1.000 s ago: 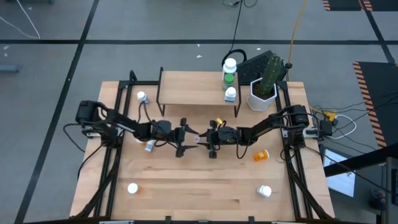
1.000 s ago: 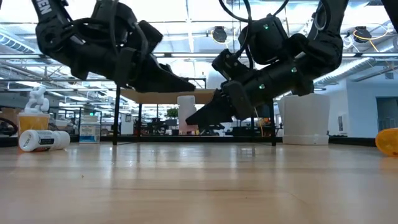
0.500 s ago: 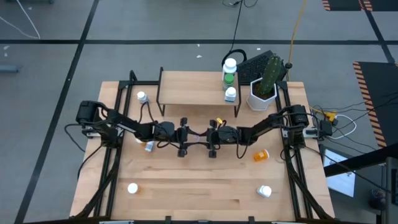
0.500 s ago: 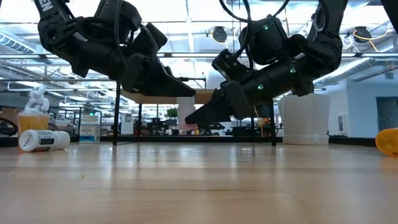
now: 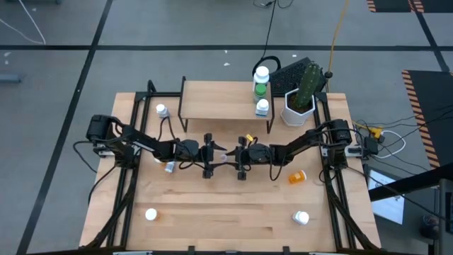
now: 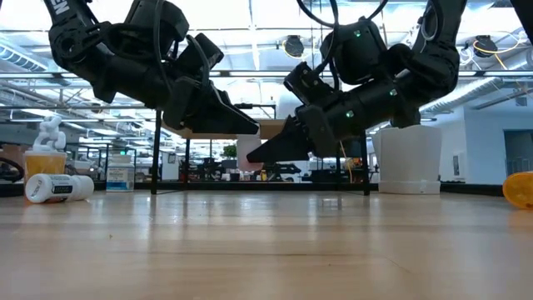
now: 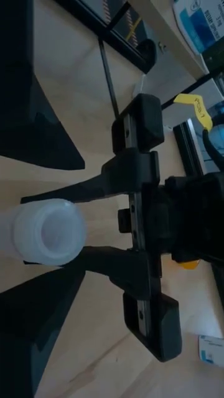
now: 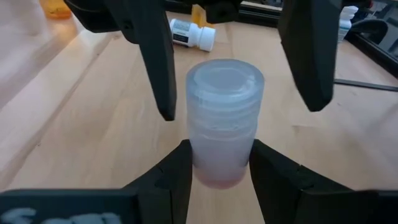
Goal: Pick and place medicine bottles onto shelf by color
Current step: Put the transparent pill bottle on the shelf
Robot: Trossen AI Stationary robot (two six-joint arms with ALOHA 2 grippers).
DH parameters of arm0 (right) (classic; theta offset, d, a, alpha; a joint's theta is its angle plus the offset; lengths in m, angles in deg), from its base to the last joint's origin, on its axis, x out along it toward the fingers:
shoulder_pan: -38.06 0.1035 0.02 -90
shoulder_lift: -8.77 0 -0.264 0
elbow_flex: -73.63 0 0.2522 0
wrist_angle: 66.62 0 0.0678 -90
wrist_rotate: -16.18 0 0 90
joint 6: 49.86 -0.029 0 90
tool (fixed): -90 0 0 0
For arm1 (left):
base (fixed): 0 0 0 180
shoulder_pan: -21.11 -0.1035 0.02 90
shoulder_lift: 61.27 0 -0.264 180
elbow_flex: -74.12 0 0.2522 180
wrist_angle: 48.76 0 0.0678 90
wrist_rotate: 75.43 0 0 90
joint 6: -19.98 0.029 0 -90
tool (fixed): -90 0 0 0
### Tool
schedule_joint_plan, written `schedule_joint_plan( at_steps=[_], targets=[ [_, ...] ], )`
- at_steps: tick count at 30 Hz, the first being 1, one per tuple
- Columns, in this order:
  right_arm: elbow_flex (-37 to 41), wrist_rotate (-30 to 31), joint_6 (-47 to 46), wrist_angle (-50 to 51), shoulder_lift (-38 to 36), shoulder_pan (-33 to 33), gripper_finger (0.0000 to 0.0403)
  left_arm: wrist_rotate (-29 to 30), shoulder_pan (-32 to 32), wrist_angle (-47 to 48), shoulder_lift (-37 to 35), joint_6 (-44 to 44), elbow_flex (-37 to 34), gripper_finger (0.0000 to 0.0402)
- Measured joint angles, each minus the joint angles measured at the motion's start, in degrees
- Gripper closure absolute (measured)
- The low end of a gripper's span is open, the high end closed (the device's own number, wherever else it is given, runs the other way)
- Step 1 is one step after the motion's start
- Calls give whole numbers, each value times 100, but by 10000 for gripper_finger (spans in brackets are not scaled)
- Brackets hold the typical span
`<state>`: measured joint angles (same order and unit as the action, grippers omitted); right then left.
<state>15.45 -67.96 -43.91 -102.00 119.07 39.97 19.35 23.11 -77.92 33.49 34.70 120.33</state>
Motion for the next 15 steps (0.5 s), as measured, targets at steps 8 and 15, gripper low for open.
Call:
schedule_joint_plan(
  at_steps=[8, 15],
  targets=[
    [0, 10, -142, 7, 0, 5, 268, -5, -4, -6, 0, 18, 0, 217],
    [94, 33, -187, -154, 0, 0, 268, -12, -4, -10, 0, -2, 0, 255]
  ],
)
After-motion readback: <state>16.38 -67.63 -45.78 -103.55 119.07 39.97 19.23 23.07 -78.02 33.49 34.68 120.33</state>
